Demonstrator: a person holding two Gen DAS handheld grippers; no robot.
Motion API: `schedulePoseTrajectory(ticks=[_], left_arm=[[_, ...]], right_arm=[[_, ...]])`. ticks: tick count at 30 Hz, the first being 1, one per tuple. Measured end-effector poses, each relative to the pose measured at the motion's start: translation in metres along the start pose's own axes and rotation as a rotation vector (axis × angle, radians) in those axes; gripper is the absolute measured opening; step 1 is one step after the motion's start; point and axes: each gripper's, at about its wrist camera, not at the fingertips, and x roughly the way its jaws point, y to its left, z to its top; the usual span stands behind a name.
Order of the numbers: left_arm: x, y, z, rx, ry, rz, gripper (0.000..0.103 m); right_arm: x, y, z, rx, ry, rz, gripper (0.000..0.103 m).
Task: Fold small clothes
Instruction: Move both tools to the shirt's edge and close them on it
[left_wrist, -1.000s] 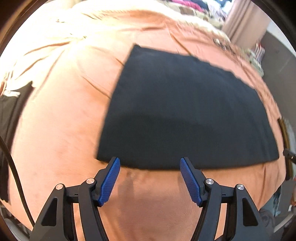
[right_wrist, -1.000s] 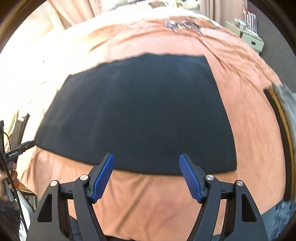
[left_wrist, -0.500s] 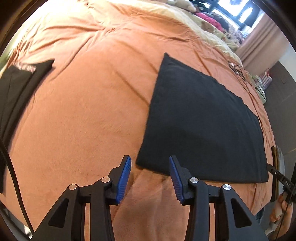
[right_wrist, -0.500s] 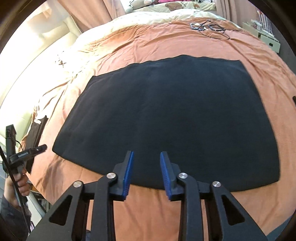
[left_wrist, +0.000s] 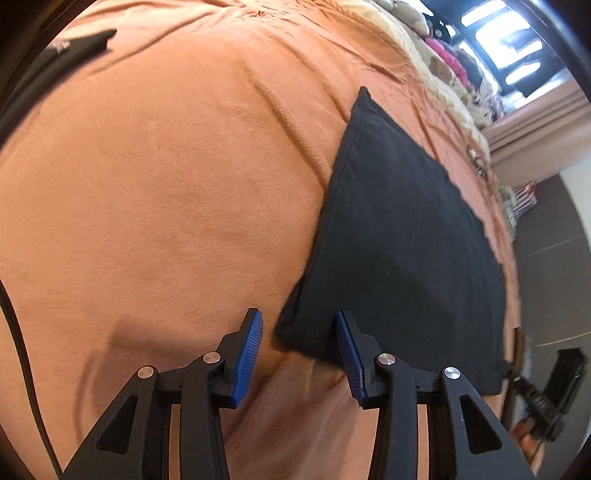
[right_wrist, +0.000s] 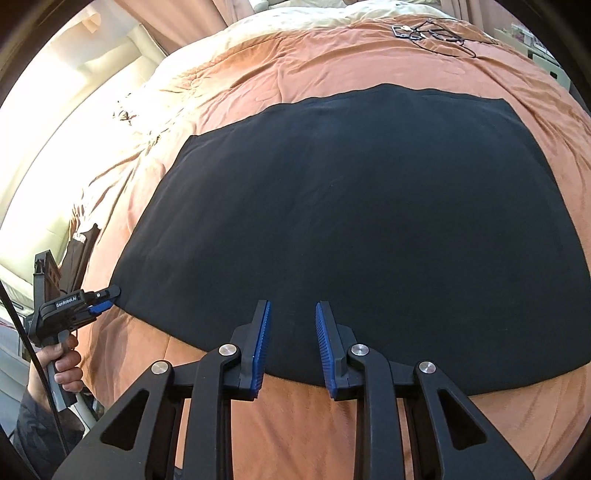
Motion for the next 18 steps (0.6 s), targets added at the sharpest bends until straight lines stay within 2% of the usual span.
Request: schedulePoseTrajectory(ticks=[3, 5, 8, 10, 13, 15, 16, 18], left_arm=[[0.0, 0.006, 0.0, -0.046, -0.003, -0.091, 0.044], [-0.005, 0.011, -0.001, -0.086, -0.017, -0.18, 0.033], [-0.014, 0.013, -0.002, -0.098, -0.038, -0.237, 0.031], [-0.015, 0.01, -0.002, -0.084, -0.034, -0.235, 0.031], [-0.012, 0.003, -0.001, -0.061, -0.031, -0.195, 0.031], [-0.007, 0.001, 0.0, -0.049, -0.03, -0.148, 0.022], [-0.004, 0.001, 0.0, -0.045, -0.021, -0.101, 0.014], [0.001, 0.003, 0.0, -0.055, -0.023, -0.079, 0.009]], right_arm=[[0.002, 0.0, 0.0, 0.013, 0.001, 0.008, 0.022], [0.004, -0.003, 0.0, 0.025, 0.003, 0.016, 0.022], [0.007, -0.006, -0.001, 0.041, 0.007, 0.032, 0.022], [0.01, -0.004, -0.002, 0.045, 0.01, 0.042, 0.014], [0.015, 0.0, -0.005, 0.046, 0.02, 0.061, 0.01], [0.018, 0.004, -0.007, 0.036, 0.025, 0.062, 0.007], [0.02, 0.006, -0.008, 0.029, 0.03, 0.059, 0.005], [0.027, 0.011, -0.011, 0.007, 0.054, 0.037, 0.003]])
